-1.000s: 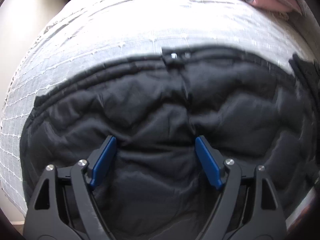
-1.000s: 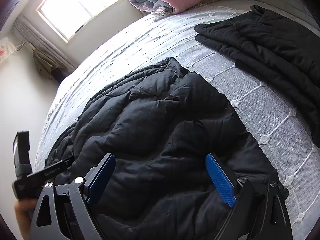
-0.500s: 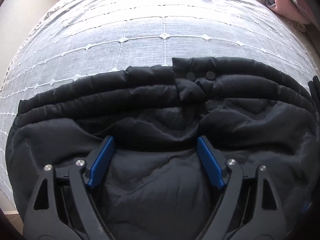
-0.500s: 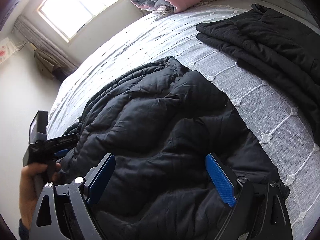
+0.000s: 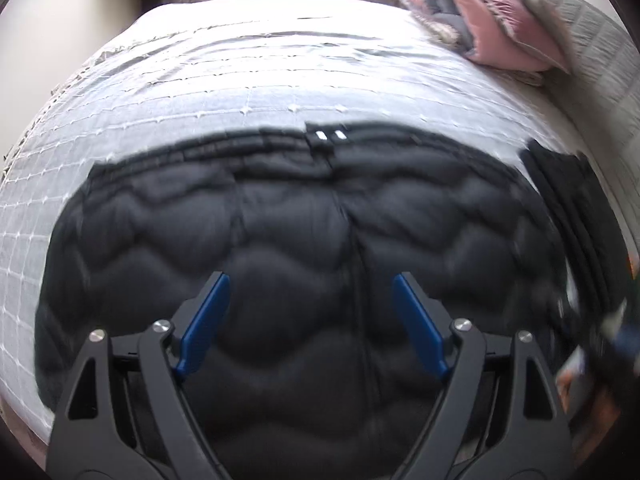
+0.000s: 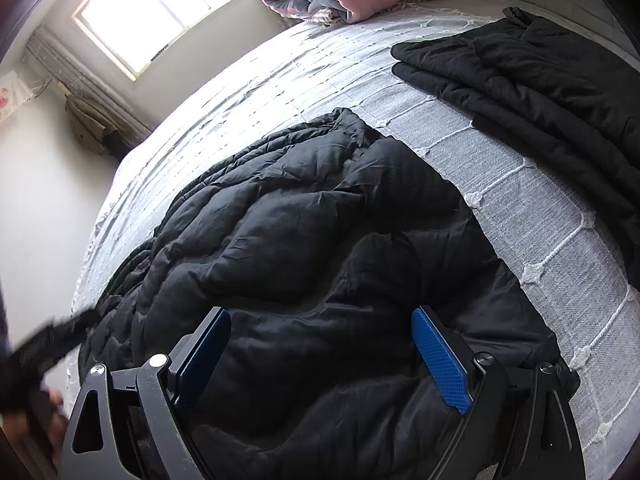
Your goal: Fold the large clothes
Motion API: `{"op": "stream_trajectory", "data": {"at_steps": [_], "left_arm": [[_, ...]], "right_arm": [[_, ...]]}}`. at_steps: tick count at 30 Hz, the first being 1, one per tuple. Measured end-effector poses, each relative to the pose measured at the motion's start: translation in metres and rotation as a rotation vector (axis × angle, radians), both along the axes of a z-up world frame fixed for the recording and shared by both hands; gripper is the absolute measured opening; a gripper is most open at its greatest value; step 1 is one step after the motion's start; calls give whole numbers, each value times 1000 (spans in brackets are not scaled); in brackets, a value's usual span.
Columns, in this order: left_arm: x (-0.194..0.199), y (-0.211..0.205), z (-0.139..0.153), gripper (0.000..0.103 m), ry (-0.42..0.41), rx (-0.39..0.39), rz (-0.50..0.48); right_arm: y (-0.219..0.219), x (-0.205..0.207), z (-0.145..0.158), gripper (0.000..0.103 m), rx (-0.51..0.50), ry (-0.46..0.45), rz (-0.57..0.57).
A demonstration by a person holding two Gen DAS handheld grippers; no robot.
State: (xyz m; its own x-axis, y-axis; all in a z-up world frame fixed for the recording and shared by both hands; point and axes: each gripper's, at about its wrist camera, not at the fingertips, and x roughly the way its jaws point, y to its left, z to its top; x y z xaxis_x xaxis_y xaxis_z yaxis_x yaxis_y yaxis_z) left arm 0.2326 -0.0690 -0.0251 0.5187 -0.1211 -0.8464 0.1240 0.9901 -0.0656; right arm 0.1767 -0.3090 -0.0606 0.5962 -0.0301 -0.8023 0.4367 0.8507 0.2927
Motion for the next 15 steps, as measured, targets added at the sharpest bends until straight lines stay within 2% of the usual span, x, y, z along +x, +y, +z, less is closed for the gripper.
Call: {"op": "stream_trajectory", "data": {"at_steps": [3, 6, 8, 11, 15], "left_arm": [[-22, -6, -15, 84, -43, 64, 14], [-18, -18, -48, 84, 13, 121, -32], [-14, -17, -60, 86, -9, 161, -15], [-10, -11, -60, 85, 9, 126, 10], [-14, -12, -60, 85, -13, 137, -14]], "right_arm": [[1, 0, 0, 93, -3, -1, 3], [3, 0, -1, 93, -14, 6, 7], [3, 0, -1, 93, -21, 10, 11], [2, -3, 0, 93, -14, 3, 16], [-8, -21, 9, 93, 18, -41, -15]]}}
